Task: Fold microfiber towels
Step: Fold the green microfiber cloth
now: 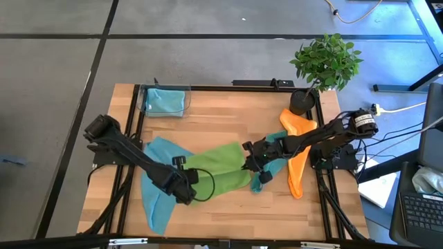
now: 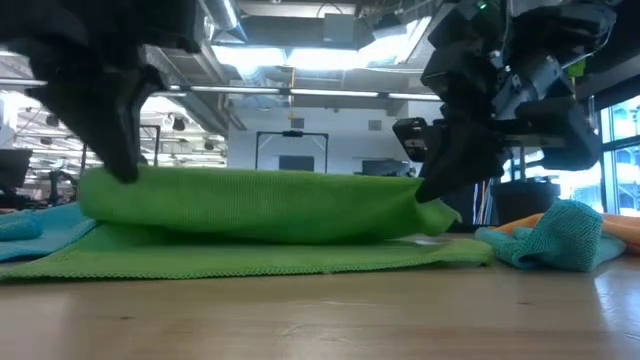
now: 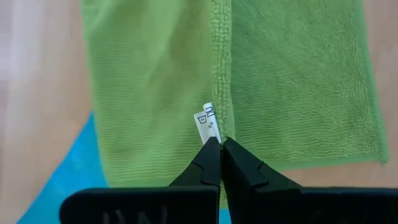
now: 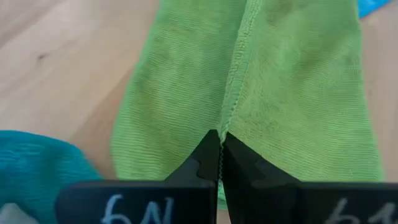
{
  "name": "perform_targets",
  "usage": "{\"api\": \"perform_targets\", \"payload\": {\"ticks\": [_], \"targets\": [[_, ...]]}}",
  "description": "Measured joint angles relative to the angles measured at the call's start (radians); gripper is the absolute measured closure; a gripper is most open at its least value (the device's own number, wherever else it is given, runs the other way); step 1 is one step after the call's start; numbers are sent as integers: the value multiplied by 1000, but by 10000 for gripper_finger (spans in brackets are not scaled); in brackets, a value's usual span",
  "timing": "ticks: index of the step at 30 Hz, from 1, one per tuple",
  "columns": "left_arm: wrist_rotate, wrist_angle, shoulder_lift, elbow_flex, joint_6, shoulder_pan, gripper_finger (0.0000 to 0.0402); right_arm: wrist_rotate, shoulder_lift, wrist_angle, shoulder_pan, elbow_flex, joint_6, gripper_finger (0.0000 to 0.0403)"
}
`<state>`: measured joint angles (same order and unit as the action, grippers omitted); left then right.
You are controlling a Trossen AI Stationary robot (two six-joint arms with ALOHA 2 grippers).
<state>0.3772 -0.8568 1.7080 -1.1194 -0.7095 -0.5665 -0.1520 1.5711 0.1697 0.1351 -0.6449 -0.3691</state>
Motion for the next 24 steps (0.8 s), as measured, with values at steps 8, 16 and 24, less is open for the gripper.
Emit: {"api": "perform_targets", "payload": {"ticks": [8,16,24], "targets": [[1,3,-5,-2,-23,-25,401,-26,0,-17,25,0,52,391],[-59,26,-3,-46,-19,-25,401,-50,0,-38,35,-1,56,391],[-108,72,2,-46,-15,-25,401,-71,0,-54,37,-1,89,391]]}}
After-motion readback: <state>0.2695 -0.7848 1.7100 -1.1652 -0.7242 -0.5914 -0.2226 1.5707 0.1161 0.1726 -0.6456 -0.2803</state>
